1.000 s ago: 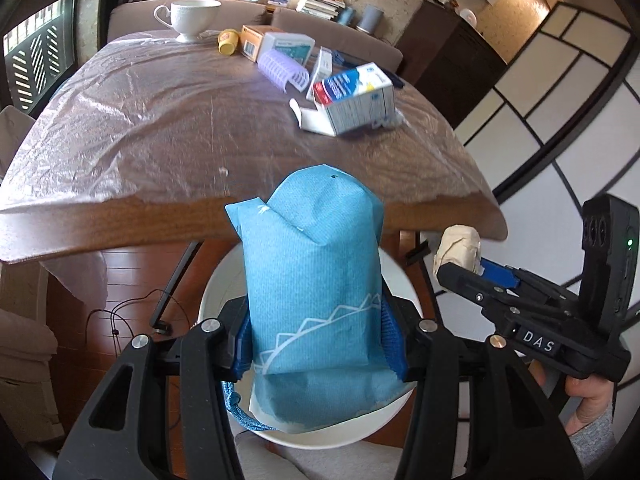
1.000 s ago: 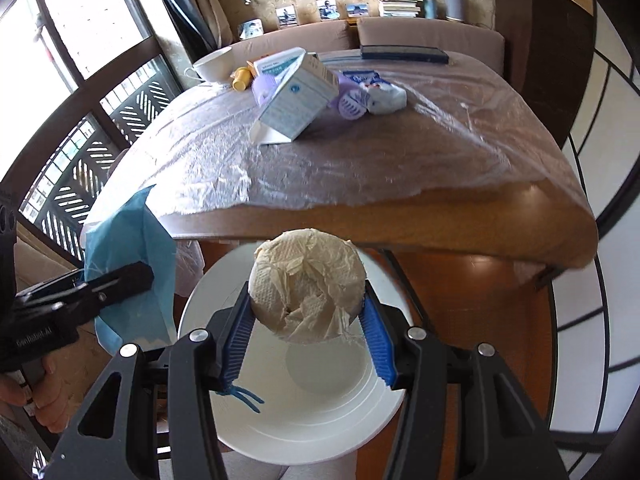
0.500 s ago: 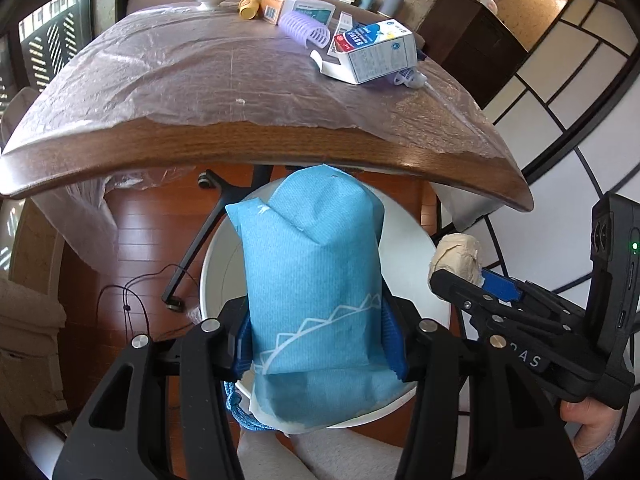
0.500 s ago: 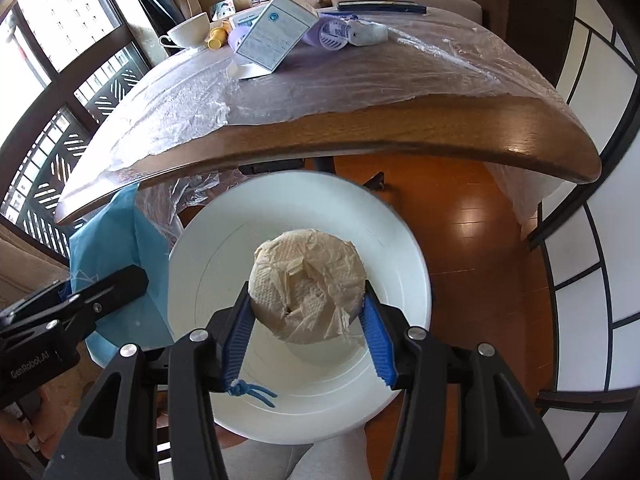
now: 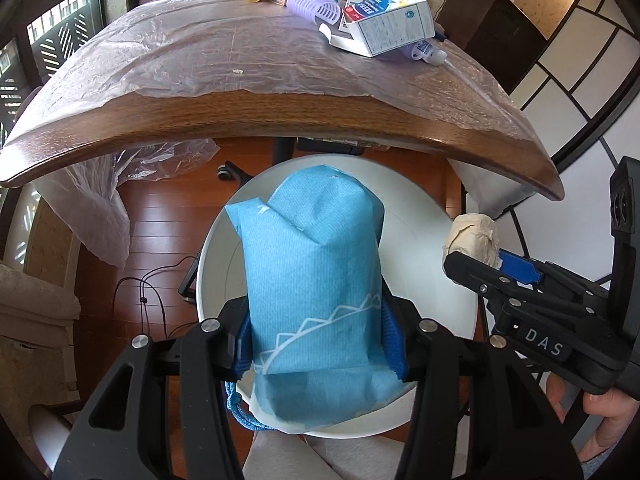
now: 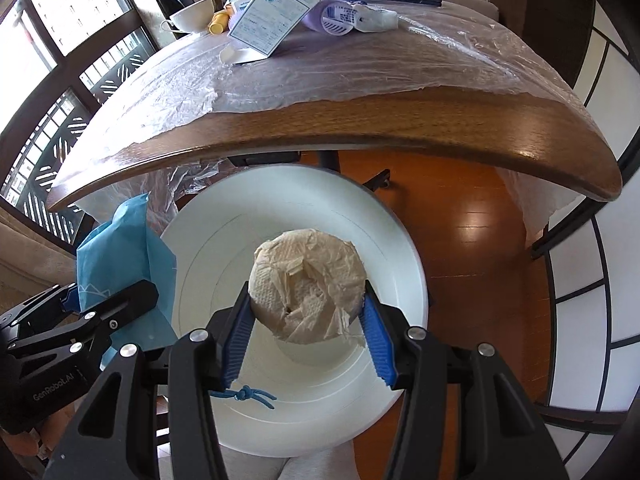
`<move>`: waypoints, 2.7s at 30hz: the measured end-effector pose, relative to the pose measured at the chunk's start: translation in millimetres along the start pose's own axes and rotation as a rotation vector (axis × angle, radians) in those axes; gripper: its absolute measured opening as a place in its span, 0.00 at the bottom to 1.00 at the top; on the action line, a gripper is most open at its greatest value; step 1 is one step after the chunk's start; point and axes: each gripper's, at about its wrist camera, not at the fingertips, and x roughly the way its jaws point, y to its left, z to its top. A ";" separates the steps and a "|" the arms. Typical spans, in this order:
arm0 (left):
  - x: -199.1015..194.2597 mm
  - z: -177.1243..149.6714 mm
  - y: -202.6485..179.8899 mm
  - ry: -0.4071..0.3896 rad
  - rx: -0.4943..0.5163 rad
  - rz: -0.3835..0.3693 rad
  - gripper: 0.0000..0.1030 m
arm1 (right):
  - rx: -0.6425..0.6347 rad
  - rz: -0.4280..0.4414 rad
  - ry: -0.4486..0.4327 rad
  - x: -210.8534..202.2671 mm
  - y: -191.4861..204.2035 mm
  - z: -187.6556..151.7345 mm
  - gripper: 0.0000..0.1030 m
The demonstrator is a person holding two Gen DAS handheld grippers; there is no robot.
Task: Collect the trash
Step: 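Lower the blue bag and tissue ball into the white bin with both tools, then open the right tool to drop the tissue ball while the left tool drops the blue bag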
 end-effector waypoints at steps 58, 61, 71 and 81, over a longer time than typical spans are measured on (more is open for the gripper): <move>81.4 0.5 19.4 0.199 0.066 0.050 0.51 | 0.038 -0.001 0.165 69.4 -8.3 8.6 0.49; 80.4 1.3 21.4 0.198 0.053 0.040 0.53 | 0.042 -0.003 0.164 68.7 -10.0 7.7 0.49; 80.9 0.3 22.4 0.199 0.050 0.039 0.54 | 0.063 -0.007 0.175 70.9 -15.2 5.6 0.51; 76.3 3.7 25.2 0.176 0.044 0.041 0.70 | 0.091 -0.005 0.157 65.4 -16.7 6.6 0.66</move>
